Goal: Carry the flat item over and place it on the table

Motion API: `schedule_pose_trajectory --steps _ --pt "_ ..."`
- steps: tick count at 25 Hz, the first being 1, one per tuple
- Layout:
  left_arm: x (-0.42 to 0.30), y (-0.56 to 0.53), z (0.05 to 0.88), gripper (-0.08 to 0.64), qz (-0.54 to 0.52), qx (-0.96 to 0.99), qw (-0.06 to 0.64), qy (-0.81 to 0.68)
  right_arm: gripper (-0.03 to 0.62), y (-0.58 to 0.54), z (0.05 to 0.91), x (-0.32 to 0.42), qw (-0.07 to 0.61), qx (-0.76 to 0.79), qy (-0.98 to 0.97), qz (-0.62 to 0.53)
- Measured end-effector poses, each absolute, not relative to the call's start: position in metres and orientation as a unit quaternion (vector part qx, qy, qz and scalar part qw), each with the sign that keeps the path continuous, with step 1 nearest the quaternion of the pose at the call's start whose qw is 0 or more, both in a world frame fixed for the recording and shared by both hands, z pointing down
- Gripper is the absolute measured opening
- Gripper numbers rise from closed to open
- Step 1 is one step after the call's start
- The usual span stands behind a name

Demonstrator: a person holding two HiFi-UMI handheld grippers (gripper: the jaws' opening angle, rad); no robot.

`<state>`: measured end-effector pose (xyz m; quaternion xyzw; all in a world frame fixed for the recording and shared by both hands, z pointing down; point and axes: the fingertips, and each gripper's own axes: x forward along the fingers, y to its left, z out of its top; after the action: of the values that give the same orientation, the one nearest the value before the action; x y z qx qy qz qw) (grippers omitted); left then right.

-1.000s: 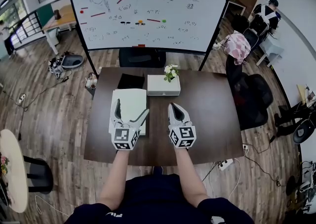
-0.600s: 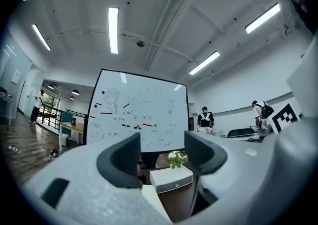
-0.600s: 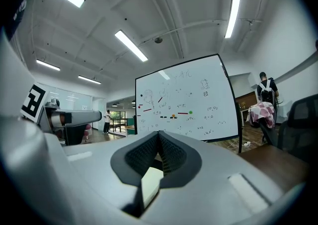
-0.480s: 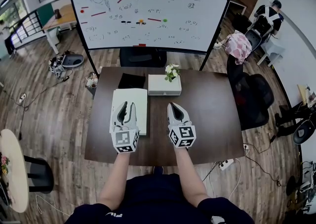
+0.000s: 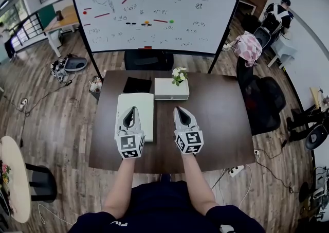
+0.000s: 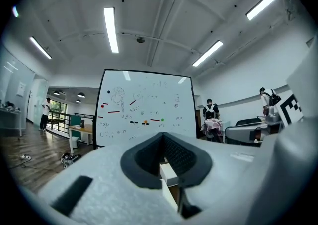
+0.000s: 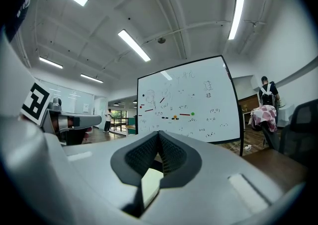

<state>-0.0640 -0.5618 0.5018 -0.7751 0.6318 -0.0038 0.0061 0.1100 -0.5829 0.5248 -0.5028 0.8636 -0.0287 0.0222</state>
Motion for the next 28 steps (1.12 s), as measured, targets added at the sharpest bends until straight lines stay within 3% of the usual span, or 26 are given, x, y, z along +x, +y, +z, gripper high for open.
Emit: schedule_pose_trajectory --steps 28 --pt "-0.079 -0.571 0.502 -0.005 0.002 -0.786 -0.008 0.618 0.006 -0.569 0.499 0.102 0.038 -0.509 0.86 -0.007"
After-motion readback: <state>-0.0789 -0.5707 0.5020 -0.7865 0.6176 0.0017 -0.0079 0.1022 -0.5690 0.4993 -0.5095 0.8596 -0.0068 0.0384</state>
